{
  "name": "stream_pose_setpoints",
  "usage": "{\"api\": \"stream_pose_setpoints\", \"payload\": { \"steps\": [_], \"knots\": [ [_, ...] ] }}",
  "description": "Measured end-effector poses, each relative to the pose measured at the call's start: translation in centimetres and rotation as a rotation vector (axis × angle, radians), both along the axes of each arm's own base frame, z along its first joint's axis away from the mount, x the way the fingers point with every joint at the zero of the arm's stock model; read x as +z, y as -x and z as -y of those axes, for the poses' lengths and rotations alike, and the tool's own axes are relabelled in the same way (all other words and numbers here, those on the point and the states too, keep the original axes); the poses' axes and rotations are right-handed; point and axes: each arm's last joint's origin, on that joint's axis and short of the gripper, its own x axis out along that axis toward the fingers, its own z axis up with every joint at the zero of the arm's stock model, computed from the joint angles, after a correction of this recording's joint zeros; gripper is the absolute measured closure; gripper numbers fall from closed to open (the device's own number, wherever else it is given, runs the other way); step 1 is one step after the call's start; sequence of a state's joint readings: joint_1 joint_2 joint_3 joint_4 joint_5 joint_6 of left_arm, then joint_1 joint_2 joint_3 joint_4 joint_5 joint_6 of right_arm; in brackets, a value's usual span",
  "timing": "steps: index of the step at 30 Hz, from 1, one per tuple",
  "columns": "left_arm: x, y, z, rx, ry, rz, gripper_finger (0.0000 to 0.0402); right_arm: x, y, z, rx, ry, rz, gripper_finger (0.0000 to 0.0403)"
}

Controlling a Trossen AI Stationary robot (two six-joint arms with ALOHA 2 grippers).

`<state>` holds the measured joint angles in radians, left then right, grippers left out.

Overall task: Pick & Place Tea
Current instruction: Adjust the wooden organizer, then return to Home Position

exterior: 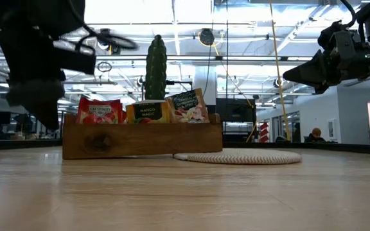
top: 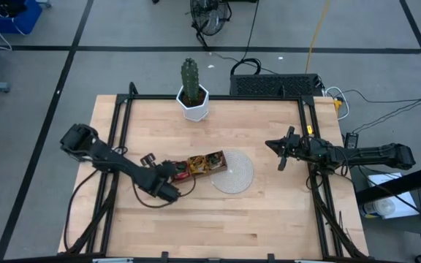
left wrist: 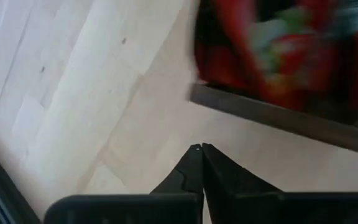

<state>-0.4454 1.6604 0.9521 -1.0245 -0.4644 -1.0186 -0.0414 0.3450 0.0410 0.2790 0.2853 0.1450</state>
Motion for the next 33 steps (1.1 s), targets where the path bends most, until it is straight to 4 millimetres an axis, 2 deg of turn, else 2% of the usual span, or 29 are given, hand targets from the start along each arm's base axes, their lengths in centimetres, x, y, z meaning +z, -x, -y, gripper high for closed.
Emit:
{"api": "stream_pose_setpoints", "payload": {
  "steps": [5, 13, 22, 26, 29, 33],
  "knots": [
    [-1.2, -0.2, -1.4, -0.011, 0.005, -0.006, 0.0393, 0.0, 0.0, 0.0, 0.000, 0.000, 0.000, 0.0403],
    [-1.6, -2.8, -2.8, -0.200, 0.040, 0.096, 0.0392, 0.0, 0.0, 0.0, -0.001, 0.000, -0.001, 0.0403],
    [0.1, -4.8, -4.5, -0.326, -0.088, 0.086, 0.0394, 0.0, 0.0, 0.0, 0.000, 0.000, 0.000, 0.0403],
    [1.2, -6.4, -4.5, -0.409, -0.105, 0.162, 0.0384, 0.0, 0.0, 0.0, 0.000, 0.000, 0.000, 0.0403],
    [1.9, -7.4, -4.3, -0.466, -0.091, 0.221, 0.0393, 0.0, 0.0, 0.0, -0.001, 0.000, 0.000, 0.0403],
    [3.4, -7.4, -4.1, -0.455, -0.072, 0.223, 0.0394, 0.0, 0.0, 0.0, 0.000, 0.000, 0.000, 0.0403]
  ]
}}
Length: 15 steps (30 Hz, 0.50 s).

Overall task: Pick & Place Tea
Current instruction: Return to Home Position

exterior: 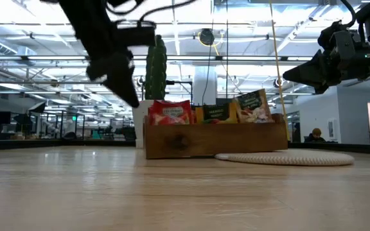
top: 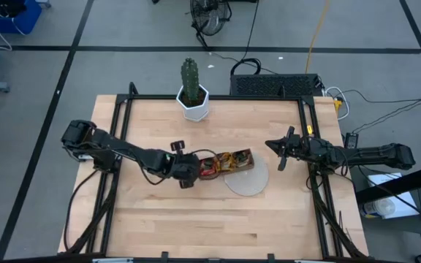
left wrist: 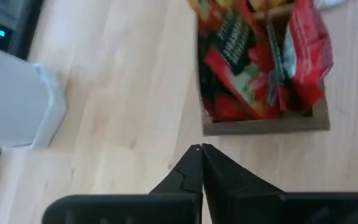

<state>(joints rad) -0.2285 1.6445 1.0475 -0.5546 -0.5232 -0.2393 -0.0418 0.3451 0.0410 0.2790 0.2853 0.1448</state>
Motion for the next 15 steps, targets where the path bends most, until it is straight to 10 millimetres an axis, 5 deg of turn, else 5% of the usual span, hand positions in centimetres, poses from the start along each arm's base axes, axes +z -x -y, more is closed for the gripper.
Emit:
{"api": "stream_pose_setpoints", "payload": {
  "steps": [7, 12, 15],
  "knots": [
    [7.1, 1.5, 0.3, 0.037, 0.073, 0.209, 0.0355, 0.0, 0.0, 0.0, 0.000, 0.000, 0.000, 0.0403],
    [12.5, 5.9, 0.6, -0.124, 0.087, 0.522, 0.0344, 0.0, 0.0, 0.0, 0.000, 0.000, 0.000, 0.0403],
    [13.6, 9.4, -0.1, -0.215, 0.090, 0.796, 0.0347, 0.0, 0.0, 0.0, 0.000, 0.000, -0.001, 0.0403]
  ]
}}
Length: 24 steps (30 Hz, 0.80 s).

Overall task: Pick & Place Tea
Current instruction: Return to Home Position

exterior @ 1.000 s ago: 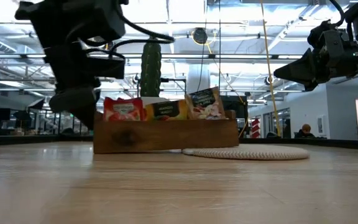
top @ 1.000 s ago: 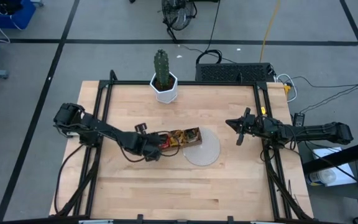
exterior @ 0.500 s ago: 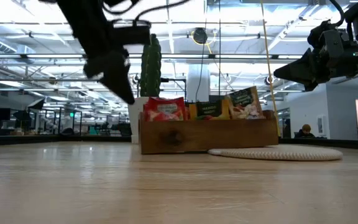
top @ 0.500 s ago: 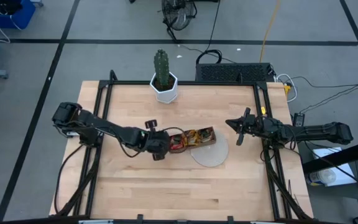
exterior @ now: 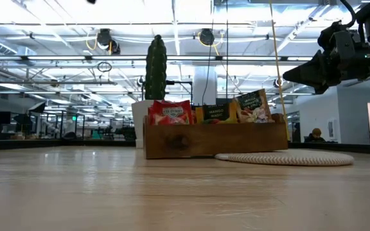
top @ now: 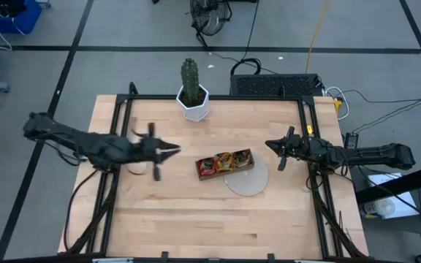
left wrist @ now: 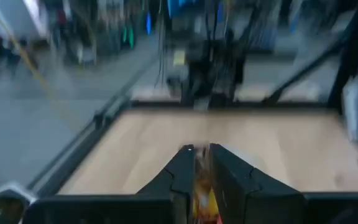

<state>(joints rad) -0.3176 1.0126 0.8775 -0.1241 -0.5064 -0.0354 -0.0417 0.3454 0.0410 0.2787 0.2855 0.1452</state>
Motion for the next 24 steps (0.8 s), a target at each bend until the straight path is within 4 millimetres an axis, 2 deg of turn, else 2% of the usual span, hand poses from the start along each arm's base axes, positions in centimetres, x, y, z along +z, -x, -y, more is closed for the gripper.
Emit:
{"api": "stream_pose_setpoints", "payload": {
  "steps": [4, 10, 14, 19, 21, 24],
  "knots": [
    [-2.4, 4.3, -1.7, -0.022, 0.042, 0.263, 0.0349, 0.0, 0.0, 0.0, 0.000, 0.000, 0.000, 0.0403],
    [-7.1, 9.1, -4.0, 0.080, 0.135, 0.371, 0.0350, 0.0, 0.0, 0.0, 0.000, 0.000, 0.001, 0.0403],
    [-8.5, 11.3, -4.9, 0.133, 0.144, 0.371, 0.0349, 0.0, 0.0, 0.0, 0.000, 0.000, 0.001, 0.0403],
    [-9.3, 13.5, -5.7, 0.166, 0.160, 0.386, 0.0350, 0.0, 0.0, 0.0, 0.000, 0.000, 0.001, 0.0403],
    [-9.6, 14.1, -5.8, 0.155, 0.162, 0.402, 0.0350, 0.0, 0.0, 0.0, 0.000, 0.000, 0.000, 0.0403],
    [-10.6, 13.9, -5.8, 0.156, 0.154, 0.335, 0.0350, 0.0, 0.0, 0.0, 0.001, 0.000, 0.000, 0.0403]
  ]
}}
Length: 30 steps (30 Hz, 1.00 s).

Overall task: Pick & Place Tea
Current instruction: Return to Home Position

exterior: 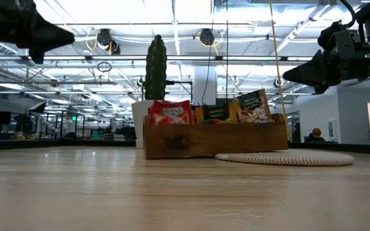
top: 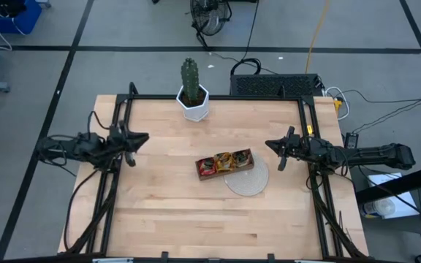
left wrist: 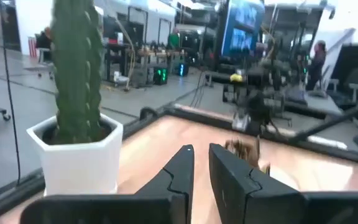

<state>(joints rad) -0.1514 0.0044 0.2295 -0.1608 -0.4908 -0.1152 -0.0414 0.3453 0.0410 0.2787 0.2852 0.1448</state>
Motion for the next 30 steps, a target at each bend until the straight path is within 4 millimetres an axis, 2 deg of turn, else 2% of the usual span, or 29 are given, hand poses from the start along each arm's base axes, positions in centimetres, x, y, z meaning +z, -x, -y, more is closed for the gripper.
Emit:
{"api": "stream_pose_setpoints", "payload": {
  "steps": [5, 11, 25, 30],
  "knots": [
    [-2.2, -0.7, 0.1, -0.011, 0.023, -0.054, 0.0350, 0.0, 0.0, 0.0, 0.000, 0.000, 0.000, 0.0403],
    [-3.7, -1.2, 0.1, -0.018, 0.007, -0.108, 0.0350, 0.0, 0.0, 0.0, 0.000, 0.000, 0.000, 0.0403],
    [-3.8, -1.2, 0.0, -0.005, -0.021, -0.119, 0.0350, 0.0, 0.0, 0.0, 0.000, 0.000, 0.000, 0.0403],
    [-4.1, -1.2, 0.0, -0.015, 0.053, -0.128, 0.0350, 0.0, 0.0, 0.0, -0.001, 0.000, 0.000, 0.0403]
  ]
}}
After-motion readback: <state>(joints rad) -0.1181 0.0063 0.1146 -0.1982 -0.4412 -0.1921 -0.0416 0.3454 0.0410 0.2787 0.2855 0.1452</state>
